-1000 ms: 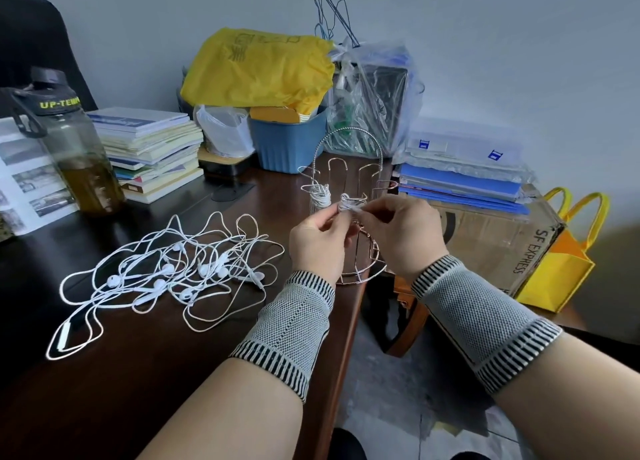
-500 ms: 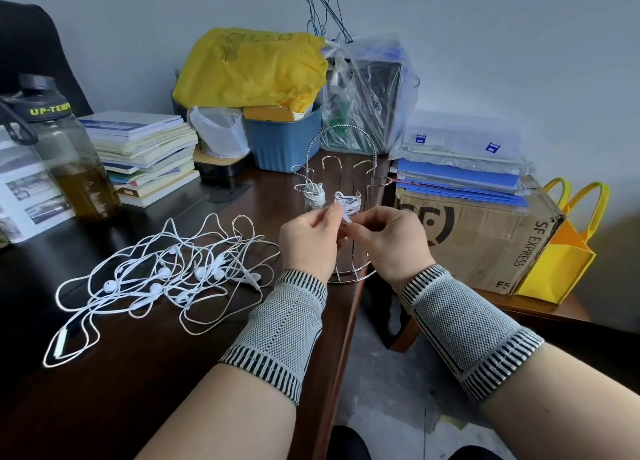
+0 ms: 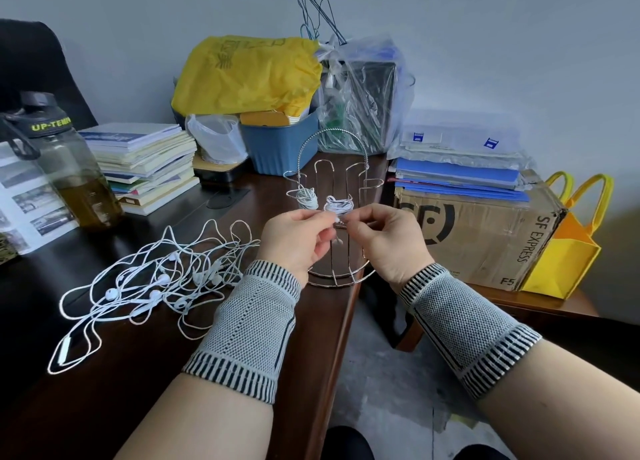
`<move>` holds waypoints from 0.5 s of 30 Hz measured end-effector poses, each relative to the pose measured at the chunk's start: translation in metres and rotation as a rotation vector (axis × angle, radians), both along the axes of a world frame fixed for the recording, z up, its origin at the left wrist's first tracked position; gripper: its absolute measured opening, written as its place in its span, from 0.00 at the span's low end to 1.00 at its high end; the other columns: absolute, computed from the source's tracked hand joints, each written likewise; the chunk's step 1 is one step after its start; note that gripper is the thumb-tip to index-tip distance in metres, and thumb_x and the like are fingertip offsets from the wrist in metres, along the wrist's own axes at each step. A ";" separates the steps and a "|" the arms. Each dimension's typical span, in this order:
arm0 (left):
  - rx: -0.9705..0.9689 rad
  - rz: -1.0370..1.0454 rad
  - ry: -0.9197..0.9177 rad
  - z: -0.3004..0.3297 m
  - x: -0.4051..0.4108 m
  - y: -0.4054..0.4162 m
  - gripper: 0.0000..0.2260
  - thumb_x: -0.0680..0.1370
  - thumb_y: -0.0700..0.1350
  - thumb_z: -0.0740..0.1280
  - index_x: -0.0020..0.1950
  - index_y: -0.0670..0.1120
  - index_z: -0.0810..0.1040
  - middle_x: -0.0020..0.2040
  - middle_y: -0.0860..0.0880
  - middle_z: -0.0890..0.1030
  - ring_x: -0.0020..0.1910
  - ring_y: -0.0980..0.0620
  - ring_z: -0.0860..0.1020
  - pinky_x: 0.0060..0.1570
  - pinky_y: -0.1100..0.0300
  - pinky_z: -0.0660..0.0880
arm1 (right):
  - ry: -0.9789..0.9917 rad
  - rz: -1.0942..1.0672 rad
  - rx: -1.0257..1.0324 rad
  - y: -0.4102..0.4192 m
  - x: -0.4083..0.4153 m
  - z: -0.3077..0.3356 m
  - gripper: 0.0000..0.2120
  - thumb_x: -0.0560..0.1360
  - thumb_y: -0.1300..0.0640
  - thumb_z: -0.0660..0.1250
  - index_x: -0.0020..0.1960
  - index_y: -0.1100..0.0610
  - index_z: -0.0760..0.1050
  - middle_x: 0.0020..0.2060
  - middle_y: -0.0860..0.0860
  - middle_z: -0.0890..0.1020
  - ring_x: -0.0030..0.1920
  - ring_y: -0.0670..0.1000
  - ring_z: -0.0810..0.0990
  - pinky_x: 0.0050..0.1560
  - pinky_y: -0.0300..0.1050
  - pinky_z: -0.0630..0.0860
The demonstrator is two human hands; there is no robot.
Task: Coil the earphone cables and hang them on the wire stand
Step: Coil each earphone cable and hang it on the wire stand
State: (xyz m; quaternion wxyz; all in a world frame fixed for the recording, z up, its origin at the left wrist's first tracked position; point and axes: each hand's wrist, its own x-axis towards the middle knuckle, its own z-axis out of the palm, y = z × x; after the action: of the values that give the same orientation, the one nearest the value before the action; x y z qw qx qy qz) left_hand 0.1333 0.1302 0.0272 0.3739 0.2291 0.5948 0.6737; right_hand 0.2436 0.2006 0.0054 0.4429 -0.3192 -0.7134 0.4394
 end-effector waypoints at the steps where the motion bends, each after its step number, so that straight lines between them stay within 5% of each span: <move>1: 0.024 0.011 -0.044 0.001 0.000 0.000 0.03 0.75 0.38 0.72 0.42 0.44 0.80 0.32 0.51 0.80 0.32 0.57 0.78 0.30 0.67 0.75 | 0.027 -0.036 0.000 0.002 -0.001 0.001 0.10 0.74 0.63 0.69 0.38 0.50 0.79 0.27 0.42 0.78 0.25 0.39 0.72 0.30 0.34 0.71; 7: 0.156 0.092 -0.196 0.000 0.009 0.003 0.04 0.77 0.37 0.70 0.44 0.44 0.78 0.37 0.50 0.82 0.36 0.57 0.81 0.39 0.64 0.78 | -0.076 -0.152 0.099 0.009 -0.010 0.007 0.07 0.74 0.60 0.67 0.48 0.50 0.80 0.39 0.43 0.81 0.39 0.44 0.80 0.52 0.47 0.79; 11: 0.248 0.155 -0.265 -0.004 0.017 0.007 0.02 0.77 0.38 0.69 0.49 0.42 0.79 0.39 0.48 0.84 0.39 0.56 0.83 0.42 0.64 0.80 | -0.191 -0.108 0.164 0.007 -0.011 0.006 0.11 0.75 0.59 0.66 0.56 0.52 0.79 0.43 0.43 0.80 0.44 0.46 0.81 0.53 0.47 0.79; 15: 0.284 0.207 -0.289 -0.007 0.023 0.011 0.01 0.77 0.38 0.69 0.47 0.43 0.79 0.38 0.49 0.84 0.40 0.56 0.84 0.41 0.65 0.80 | -0.201 -0.089 0.162 0.012 -0.011 0.003 0.07 0.74 0.59 0.67 0.50 0.49 0.78 0.42 0.45 0.82 0.40 0.47 0.81 0.48 0.49 0.80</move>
State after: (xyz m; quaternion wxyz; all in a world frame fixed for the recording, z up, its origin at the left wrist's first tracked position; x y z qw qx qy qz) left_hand 0.1563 0.1416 0.0204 0.3482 0.1182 0.4545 0.8113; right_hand 0.2324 0.2123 0.0088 0.4128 -0.3563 -0.7723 0.3260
